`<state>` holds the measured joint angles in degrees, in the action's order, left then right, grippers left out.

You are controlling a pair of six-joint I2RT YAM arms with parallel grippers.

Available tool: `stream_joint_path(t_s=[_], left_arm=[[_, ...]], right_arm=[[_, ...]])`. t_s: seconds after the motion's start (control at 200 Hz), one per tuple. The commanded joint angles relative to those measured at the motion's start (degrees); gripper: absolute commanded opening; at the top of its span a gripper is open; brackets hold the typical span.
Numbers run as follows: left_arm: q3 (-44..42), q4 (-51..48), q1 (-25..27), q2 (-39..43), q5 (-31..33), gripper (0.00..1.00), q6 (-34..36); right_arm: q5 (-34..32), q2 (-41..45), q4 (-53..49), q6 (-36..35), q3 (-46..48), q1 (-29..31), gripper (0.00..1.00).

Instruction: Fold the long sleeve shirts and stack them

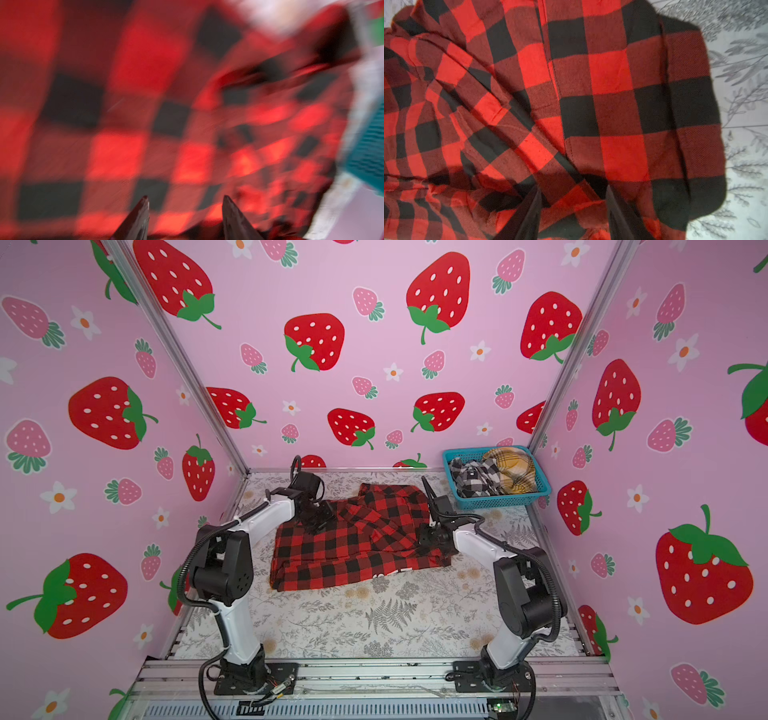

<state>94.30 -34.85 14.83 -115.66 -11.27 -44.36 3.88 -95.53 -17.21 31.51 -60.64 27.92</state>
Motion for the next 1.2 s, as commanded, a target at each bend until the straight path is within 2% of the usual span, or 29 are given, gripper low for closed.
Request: stream_joint_path(t_s=[0.0, 0.115, 0.25, 0.5, 0.58, 0.625, 0.685, 0.745, 0.815, 0.83, 0.855, 1.0, 1.196], left_arm=[[14.73, -6.08, 2.04, -8.33, 1.34, 0.58, 3.70], [27.65, -10.89, 2.47, -17.47, 2.42, 0.59, 5.19], [36.21, -15.11, 2.62, -23.46, 3.08, 0.59, 5.42], [35.99, -17.27, 2.75, -24.02, 6.40, 0.58, 5.48], [36.20, -17.29, 2.75, -24.98, 5.73, 0.54, 5.45], [36.54, -17.12, 2.74, -25.76, 4.96, 0.49, 5.26], [36.71, -16.43, 2.70, -26.29, 3.92, 0.34, 4.83], [36.64, -15.27, 2.75, -26.37, 3.77, 0.25, 4.29], [37.06, -14.30, 2.74, -26.53, 3.71, 0.07, 4.20], [37.35, -14.23, 2.75, -26.48, 3.74, 0.00, 4.15], [37.90, -14.28, 2.75, -26.52, 3.72, 0.00, 4.06], [37.14, -9.50, 2.87, -22.05, -0.15, 0.00, 3.42], [24.87, 7.37, 4.78, -5.03, -1.85, 0.00, 2.30]], right_arm=[[-0.42, 1.52, -1.97, 1.63, 2.73, 0.88, 0.49], [0.54, 2.83, -0.17, 3.31, 6.10, 1.16, 0.48], [1.17, 4.02, 0.42, 4.00, 7.90, 1.26, 0.48], [1.48, 3.01, 0.22, 4.52, 6.88, 1.24, 0.48], [2.05, 2.88, 0.43, 4.87, 6.78, 1.26, 0.48], [2.23, 3.18, 0.43, 5.05, 6.71, 1.25, 0.48], [2.31, 3.78, 0.10, 5.23, 6.62, 1.26, 0.48], [2.19, 4.48, -0.39, 5.23, 6.35, 1.26, 0.48], [2.26, 5.31, -1.12, 5.23, 5.92, 1.26, 0.48], [2.22, 5.44, -1.27, 5.23, 5.75, 1.26, 0.48], [2.21, 5.75, -1.50, 5.16, 5.52, 1.26, 0.48], [2.00, 7.70, -2.95, 5.40, 3.95, 1.26, 0.48], [1.24, 9.97, -4.27, 5.32, -0.59, 0.58, 0.47]])
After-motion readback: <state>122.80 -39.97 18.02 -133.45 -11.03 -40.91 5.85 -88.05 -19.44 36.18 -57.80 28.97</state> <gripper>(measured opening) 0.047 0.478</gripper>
